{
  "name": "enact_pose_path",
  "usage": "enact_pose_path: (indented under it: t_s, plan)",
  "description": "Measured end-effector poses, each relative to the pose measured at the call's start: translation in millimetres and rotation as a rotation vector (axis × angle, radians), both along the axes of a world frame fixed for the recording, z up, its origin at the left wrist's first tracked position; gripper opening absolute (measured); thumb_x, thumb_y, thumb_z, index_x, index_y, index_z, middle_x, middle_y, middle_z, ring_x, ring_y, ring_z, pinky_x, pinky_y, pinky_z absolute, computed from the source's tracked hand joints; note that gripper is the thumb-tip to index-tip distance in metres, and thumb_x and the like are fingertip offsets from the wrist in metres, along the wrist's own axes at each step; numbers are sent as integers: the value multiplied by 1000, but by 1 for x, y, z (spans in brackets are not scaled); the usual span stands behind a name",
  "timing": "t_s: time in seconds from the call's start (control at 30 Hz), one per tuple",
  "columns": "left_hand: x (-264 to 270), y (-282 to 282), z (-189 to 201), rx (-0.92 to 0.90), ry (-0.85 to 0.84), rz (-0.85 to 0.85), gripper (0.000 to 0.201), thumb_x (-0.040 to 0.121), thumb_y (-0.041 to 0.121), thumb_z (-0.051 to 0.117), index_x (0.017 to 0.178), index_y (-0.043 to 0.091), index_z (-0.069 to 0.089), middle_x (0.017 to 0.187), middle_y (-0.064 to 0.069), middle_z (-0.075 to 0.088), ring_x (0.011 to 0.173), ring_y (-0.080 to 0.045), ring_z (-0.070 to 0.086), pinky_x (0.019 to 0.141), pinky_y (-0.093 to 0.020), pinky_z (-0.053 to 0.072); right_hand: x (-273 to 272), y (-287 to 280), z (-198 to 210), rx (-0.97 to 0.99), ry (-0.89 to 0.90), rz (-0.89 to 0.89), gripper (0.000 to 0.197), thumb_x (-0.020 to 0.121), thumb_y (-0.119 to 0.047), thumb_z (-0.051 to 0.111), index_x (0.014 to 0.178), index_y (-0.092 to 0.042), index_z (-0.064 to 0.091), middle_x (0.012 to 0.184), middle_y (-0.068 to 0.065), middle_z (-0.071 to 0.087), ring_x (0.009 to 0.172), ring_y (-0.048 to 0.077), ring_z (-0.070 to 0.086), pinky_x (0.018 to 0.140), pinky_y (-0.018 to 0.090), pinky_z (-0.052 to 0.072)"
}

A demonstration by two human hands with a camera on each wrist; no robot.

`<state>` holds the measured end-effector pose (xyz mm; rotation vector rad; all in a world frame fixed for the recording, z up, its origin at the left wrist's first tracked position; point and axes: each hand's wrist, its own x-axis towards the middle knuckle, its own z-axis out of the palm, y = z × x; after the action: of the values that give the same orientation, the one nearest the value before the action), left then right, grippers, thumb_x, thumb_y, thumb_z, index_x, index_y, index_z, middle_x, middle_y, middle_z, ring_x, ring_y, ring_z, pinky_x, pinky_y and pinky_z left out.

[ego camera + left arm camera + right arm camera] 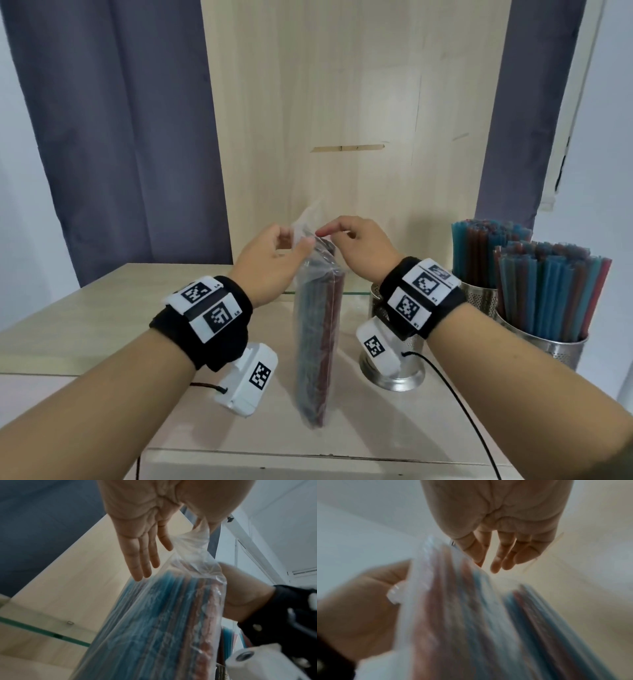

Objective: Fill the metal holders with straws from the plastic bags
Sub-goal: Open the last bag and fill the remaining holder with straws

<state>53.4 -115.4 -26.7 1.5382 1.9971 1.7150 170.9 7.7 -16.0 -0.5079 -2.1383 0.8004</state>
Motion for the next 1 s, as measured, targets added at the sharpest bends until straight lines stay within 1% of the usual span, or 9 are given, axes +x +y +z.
enact_pose_path:
  t_s: [0.07,0.13,0.27,0.4,0.57,0.67,0.8,0.9,1.0]
  plan:
    - [1,2,5,36,-57,15,23,95,41,55,99,21,64,85,8,67,77,-8,63,71,-31,54,6,-11,15,-52,31,97,22,98,-11,54,85,-18,72,74,-9,66,52,-7,53,58,8,40]
    - [3,3,11,47,-51,18,26,99,35,52,99,15,69,76,6,67,69,-5,62,68,-30,58,8,-19,27,-49,0,130,21,97,-19,59,80,-16,72,71,-9,66,60,-1,55,62,13,44]
    - [4,5,20,42,-84,1,24,99,27,54,102,10,70,85,-3,72,69,-2,66,63,-24,56,7,-19,38,-212,28,132,14,93,-17,65,85,-8,72,75,0,66,61,7,59,62,23,51]
    - [9,6,25,88,-150,-1,10,95,20,61,96,11,63,78,-2,74,69,-6,71,60,-26,58,10,-24,46,-501,40,231,15,95,-19,65,89,-5,64,71,5,63,55,11,60,59,23,55]
    - [12,4,34,53,-338,-88,26,95,24,62,97,-1,69,73,-5,70,59,-7,68,56,-22,55,14,-30,51,-594,60,240,16,96,-8,60,81,-2,63,62,4,63,51,11,62,59,20,57]
    - [11,1,36,2,-253,-59,24,91,24,66,92,0,71,61,7,69,59,-3,67,65,-29,58,12,-31,53,-650,49,222,14,95,-13,62,88,-1,64,63,5,64,52,13,63,58,21,59]
    - [10,-1,39,-51,-163,11,29,85,27,70,92,-1,72,76,-2,75,70,-8,72,71,-32,58,12,-34,55,-617,18,210,14,94,-10,63,84,-1,65,68,9,66,54,14,65,54,21,57]
    - [10,-3,40,-69,-64,70,29,77,34,75,80,5,74,79,-7,76,81,-21,73,76,-38,59,12,-35,56,-599,31,214,13,94,-1,58,81,3,62,58,9,65,46,13,65,47,19,52]
    - [12,-3,41,-82,48,138,28,75,35,72,69,8,72,69,-4,74,64,-14,70,68,-36,60,11,-33,55,-519,-15,187,19,91,2,57,73,2,62,52,6,63,45,12,64,46,19,51]
